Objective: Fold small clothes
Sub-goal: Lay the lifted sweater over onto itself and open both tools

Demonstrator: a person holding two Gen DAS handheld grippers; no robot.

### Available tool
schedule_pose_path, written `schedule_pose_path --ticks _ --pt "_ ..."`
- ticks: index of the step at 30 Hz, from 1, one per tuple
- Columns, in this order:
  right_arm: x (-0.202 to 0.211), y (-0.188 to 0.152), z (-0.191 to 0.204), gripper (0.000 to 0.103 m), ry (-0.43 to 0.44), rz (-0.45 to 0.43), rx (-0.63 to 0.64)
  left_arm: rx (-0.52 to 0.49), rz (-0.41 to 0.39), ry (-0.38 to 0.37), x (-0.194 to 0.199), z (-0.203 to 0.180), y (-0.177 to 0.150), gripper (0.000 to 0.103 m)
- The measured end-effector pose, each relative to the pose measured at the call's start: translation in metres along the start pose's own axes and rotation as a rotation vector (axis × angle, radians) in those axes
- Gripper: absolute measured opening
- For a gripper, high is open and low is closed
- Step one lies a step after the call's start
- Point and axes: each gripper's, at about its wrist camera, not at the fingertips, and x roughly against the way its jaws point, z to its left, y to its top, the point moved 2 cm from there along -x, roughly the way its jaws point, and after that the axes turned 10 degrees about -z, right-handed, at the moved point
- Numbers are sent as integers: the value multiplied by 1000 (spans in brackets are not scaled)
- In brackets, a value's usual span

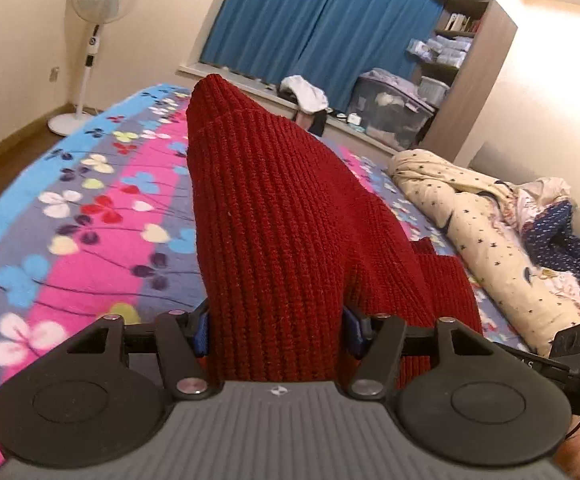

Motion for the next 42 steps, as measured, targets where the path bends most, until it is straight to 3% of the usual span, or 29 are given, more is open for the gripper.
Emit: schedule_pose_path --ticks 3,4,6,10,13,15,22,25,29,32,35,38,42 --pt "-24 -10 -3 35 -50 91 7 12 56 114 -10 26 -6 73" --pt "-28 -14 -5 35 -108 108 33 13 42 190 -9 34 -7 73" --pt "-27 -14 -10 37 -226 113 84 35 -5 247 -1 40 -1 73" --pt "-3 2 -15 37 -289 48 78 45 -66 195 26 26 9 75" --pt "22 18 -5 44 -309 -9 114 -80 -66 198 45 -2 9 86" --pt "41 25 9 48 -322 -40 177 -150 -66 234 60 -19 7 86" --pt "122 8 86 89 -315 -145 368 -200 -109 289 140 -58 -19 89" --pt "156 -15 117 91 -311 -173 452 -271 -170 297 181 -81 -36 102" --pt "197 -45 142 95 -334 -221 511 -373 -202 296 225 -109 -67 102" --pt "219 -67 147 97 -340 -198 498 -372 -214 326 247 -118 -95 102" --pt "230 -79 154 97 -356 -170 517 -365 -193 315 260 -129 -123 102" --pt "241 -87 158 100 -351 -179 495 -345 -151 356 265 -130 -146 102" --pt "235 -100 157 100 -355 -130 487 -279 -66 379 257 -121 -156 102"
